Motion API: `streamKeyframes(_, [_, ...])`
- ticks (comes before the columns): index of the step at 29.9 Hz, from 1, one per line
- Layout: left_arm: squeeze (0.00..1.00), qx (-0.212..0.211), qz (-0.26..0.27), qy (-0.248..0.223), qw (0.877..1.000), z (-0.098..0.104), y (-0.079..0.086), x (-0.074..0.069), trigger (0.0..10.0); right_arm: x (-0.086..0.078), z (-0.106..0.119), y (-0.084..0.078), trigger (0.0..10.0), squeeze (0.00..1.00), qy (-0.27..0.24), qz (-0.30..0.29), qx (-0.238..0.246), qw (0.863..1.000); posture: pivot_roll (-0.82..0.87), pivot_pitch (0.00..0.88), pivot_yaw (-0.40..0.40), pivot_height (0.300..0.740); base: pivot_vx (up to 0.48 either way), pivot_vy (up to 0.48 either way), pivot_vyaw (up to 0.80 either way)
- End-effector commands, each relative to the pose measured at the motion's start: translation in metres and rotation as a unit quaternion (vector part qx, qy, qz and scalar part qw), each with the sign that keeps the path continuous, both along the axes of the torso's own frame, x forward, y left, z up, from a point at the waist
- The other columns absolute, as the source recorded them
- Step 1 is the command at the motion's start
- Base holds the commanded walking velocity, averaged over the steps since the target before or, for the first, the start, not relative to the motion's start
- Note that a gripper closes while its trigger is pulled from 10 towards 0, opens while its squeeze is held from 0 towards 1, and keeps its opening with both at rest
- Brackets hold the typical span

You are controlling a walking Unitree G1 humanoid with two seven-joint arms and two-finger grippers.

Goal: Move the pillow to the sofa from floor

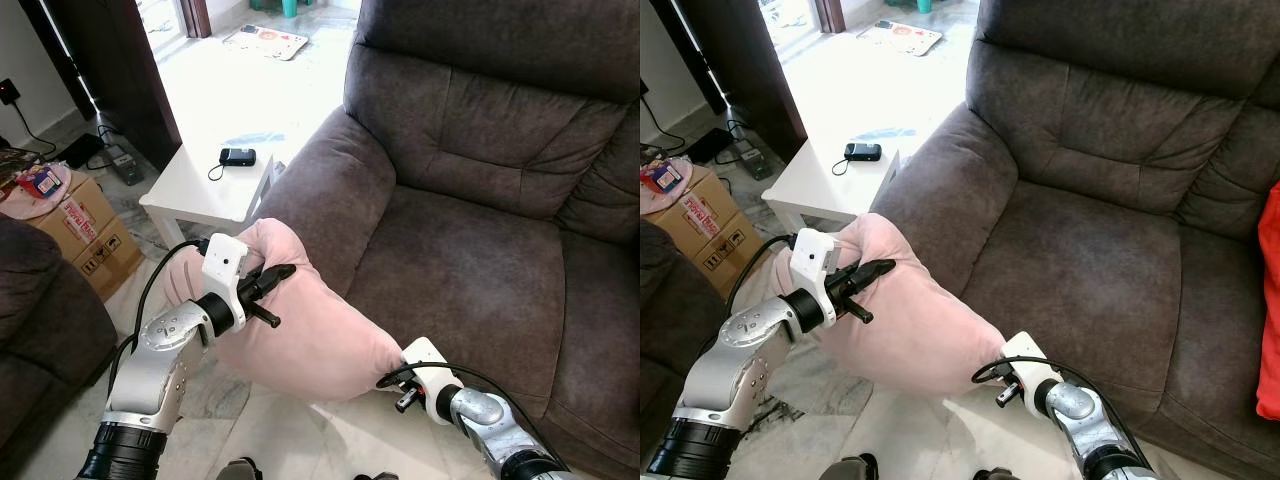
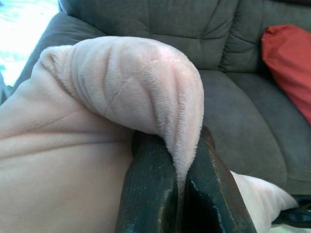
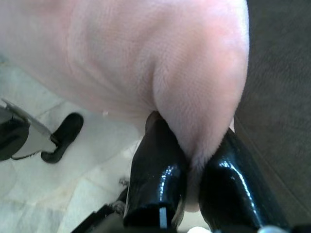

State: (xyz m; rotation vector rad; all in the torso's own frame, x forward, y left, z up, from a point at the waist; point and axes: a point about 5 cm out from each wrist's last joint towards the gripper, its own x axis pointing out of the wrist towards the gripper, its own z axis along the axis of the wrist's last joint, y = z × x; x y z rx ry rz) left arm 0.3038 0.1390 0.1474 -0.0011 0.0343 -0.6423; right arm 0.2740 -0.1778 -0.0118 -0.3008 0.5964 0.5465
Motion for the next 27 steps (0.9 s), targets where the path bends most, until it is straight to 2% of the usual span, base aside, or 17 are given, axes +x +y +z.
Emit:
streamKeyframes(1, [0.00,0.008,0.001,-0.014,1.000,-0.002,-0.002,-0.001,10.0,0.010,0.012,0.000,0.0,0.00,-0.038,-0.018,0.018,0.999,0.09,0.104,-0.012,0.740,0.000,0.000,0.00])
streamKeyframes(2, [0.00,0.013,0.007,-0.008,1.000,-0.006,0.000,-0.001,10.0,0.012,0.014,-0.001,0.0,0.00,-0.045,-0.029,0.024,0.998,0.09,0.104,-0.012,0.740,0.000,0.000,0.00])
streamKeyframes(3, [0.00,0.021,0.020,0.003,1.000,-0.013,0.003,-0.002,10.0,0.014,0.017,-0.003,9.0,0.00,-0.053,-0.040,0.032,0.997,0.09,0.099,-0.013,0.740,0.000,0.000,0.00])
streamKeyframes(4, [0.00,0.024,0.035,0.017,0.999,-0.022,0.007,-0.003,10.0,0.015,0.020,-0.004,10.0,0.00,-0.062,-0.045,0.037,0.996,0.09,0.098,-0.013,0.740,0.000,0.000,0.00])
streamKeyframes(10, [0.00,0.039,0.091,0.066,0.993,-0.054,0.021,-0.011,10.0,0.016,0.033,-0.012,10.0,0.00,-0.102,-0.052,0.040,0.993,0.08,0.085,-0.018,0.740,0.000,0.000,0.00])
streamKeyframes(14, [0.00,0.042,0.149,0.063,0.986,-0.065,0.030,-0.010,10.0,0.017,0.042,-0.017,10.0,0.00,-0.135,-0.083,0.040,0.987,0.07,0.073,-0.021,0.740,0.000,0.000,0.00])
streamKeyframes(15, [0.00,0.042,0.149,0.063,0.986,-0.065,0.030,-0.010,10.0,0.017,0.042,-0.017,10.0,0.00,-0.135,-0.083,0.040,0.987,0.07,0.073,-0.021,0.740,0.000,0.000,0.00])
streamKeyframes(17, [0.00,0.041,0.199,0.045,0.978,-0.067,0.038,-0.007,10.0,0.015,0.045,-0.013,10.0,0.00,-0.167,-0.110,0.060,0.978,0.07,0.062,-0.022,0.740,0.000,0.000,0.00])
streamKeyframes(20, [0.00,0.042,0.216,0.037,0.975,-0.067,0.040,-0.006,10.0,0.015,0.046,-0.011,10.0,0.00,-0.179,-0.120,0.069,0.974,0.07,0.062,-0.022,0.740,0.000,0.000,0.00])
streamKeyframes(22, [0.00,0.056,0.238,0.006,0.970,-0.069,0.039,-0.007,10.0,0.014,0.055,-0.003,10.0,0.00,-0.227,-0.199,0.136,0.944,0.07,0.045,-0.022,0.740,0.000,0.000,0.00])
streamKeyframes(27, [0.00,0.066,0.252,-0.026,0.965,-0.068,0.035,-0.007,10.0,0.011,0.065,0.007,10.0,0.00,-0.257,-0.226,0.178,0.922,0.08,0.033,-0.025,0.740,0.000,0.000,0.00])
